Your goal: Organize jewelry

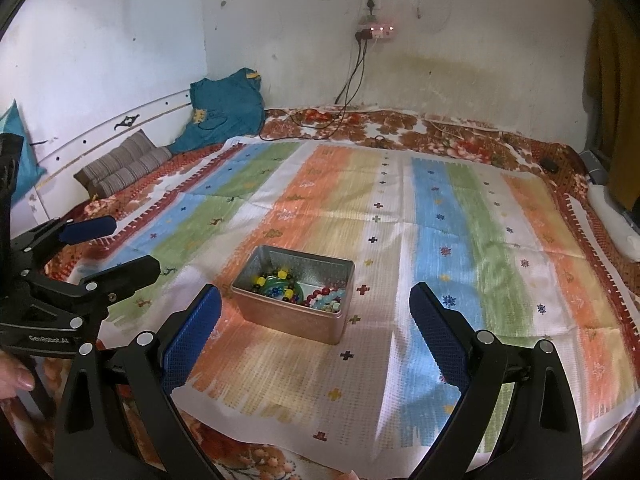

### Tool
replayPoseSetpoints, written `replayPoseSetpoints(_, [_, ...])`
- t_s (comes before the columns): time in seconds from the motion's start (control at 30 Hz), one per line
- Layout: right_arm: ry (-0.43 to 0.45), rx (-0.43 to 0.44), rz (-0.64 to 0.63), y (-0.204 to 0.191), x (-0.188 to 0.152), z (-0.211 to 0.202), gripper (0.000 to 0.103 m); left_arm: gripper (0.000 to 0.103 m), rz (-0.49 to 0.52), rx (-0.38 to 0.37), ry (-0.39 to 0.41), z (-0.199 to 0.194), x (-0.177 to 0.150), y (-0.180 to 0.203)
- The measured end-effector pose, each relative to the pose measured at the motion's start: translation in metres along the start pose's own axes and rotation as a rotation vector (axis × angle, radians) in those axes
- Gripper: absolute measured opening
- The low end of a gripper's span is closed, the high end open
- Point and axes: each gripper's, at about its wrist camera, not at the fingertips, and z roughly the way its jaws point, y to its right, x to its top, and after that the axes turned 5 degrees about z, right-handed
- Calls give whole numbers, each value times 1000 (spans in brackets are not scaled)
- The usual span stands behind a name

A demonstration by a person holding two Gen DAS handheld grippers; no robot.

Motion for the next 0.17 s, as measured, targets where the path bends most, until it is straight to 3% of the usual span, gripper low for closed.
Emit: replayPoseSetpoints(0.17, [4,3,3,0,-1,-1,96,97,-1,-8,27,-4,3,0])
